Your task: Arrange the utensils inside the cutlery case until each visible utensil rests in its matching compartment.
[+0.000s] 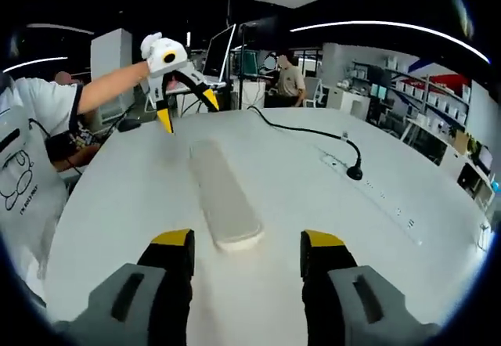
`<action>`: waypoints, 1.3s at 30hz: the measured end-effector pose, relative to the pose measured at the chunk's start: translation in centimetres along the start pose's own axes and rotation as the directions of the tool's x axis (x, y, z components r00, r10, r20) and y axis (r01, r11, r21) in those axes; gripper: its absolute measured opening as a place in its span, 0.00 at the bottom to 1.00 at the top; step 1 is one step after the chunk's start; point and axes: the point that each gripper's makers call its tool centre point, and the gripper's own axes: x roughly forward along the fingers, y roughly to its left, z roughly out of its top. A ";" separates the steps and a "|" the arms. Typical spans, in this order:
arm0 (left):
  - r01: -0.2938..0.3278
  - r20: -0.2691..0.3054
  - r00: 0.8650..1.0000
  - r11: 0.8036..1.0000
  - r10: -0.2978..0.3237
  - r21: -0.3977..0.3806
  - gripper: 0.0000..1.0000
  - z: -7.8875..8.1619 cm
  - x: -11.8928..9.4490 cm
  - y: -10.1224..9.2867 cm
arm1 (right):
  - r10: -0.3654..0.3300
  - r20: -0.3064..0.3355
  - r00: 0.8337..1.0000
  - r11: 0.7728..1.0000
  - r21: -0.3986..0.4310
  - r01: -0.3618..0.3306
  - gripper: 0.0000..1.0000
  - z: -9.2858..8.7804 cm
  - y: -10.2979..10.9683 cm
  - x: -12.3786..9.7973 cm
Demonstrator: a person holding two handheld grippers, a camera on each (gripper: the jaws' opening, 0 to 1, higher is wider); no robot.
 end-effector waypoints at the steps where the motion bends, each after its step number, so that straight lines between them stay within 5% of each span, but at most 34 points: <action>1: 0.032 0.011 0.999 0.999 -0.032 -0.023 0.55 -0.2 -0.4 -1.3 | -0.007 0.009 1.000 1.000 0.001 0.007 0.55 0.1 0.2 -0.4; 4: 0.008 0.003 1.000 0.999 -0.008 -0.032 0.57 -1.4 -1.5 -2.3 | -0.028 0.039 0.999 0.999 0.020 0.027 0.51 0.6 1.6 -2.0; 6: -0.025 0.008 1.000 0.999 0.025 -0.042 0.56 -2.0 -2.4 -2.7 | -0.051 0.019 0.999 0.999 0.005 0.051 0.37 0.7 3.0 -3.1; 8: -0.036 0.072 0.997 0.996 0.042 -0.079 0.56 -1.3 -3.3 -3.5 | -0.043 0.012 0.999 0.999 -0.003 0.043 0.27 1.0 4.7 -3.9; 16: -0.099 0.273 0.953 0.985 0.134 -0.140 0.54 2.0 -6.9 -5.9 | -0.062 0.139 0.988 0.998 0.029 0.058 0.28 4.1 9.0 -6.2; 20: -0.168 0.365 0.899 0.961 0.240 -0.220 0.50 3.8 -8.8 -6.0 | -0.143 0.265 0.954 0.989 0.064 0.130 0.28 6.0 9.6 -8.0; 23: -0.231 0.430 0.828 0.919 0.358 -0.321 0.47 4.9 -10.6 -5.5 | -0.216 0.356 0.909 0.976 0.102 0.192 0.30 7.1 9.4 -9.6; 24: -0.229 0.444 0.805 0.896 0.393 -0.380 0.47 4.9 -11.3 -5.4 | -0.230 0.400 0.887 0.973 0.101 0.207 0.31 7.6 9.5 -10.3; 25: -0.195 0.475 0.793 0.899 0.380 -0.393 0.47 5.3 -11.6 -5.9 | -0.227 0.445 0.866 0.974 0.099 0.205 0.31 8.1 9.9 -10.9; 27: -0.124 0.552 0.755 0.903 0.355 -0.412 0.46 6.1 -12.3 -6.9 | -0.201 0.481 0.854 0.979 0.118 0.164 0.29 8.2 10.9 -11.5; 29: -0.131 0.538 0.757 0.892 0.372 -0.432 0.46 5.7 -12.5 -7.3 | -0.216 0.479 0.851 0.976 0.132 0.174 0.29 7.7 11.5 -11.9; 32: -0.229 0.533 0.739 0.898 0.412 -0.375 0.45 5.9 -13.2 -8.5 | -0.259 0.476 0.840 0.966 0.143 0.217 0.30 7.1 12.3 -12.4; 35: -0.326 0.511 0.724 0.882 0.464 -0.340 0.49 6.5 -14.2 -10.1 | -0.266 0.572 0.776 0.962 0.212 0.174 0.39 8.1 12.9 -13.8; 39: -0.353 0.524 0.704 0.877 0.479 -0.327 0.55 7.7 -15.6 -11.6 | -0.360 0.571 0.737 0.930 0.278 0.239 0.41 7.6 12.2 -15.3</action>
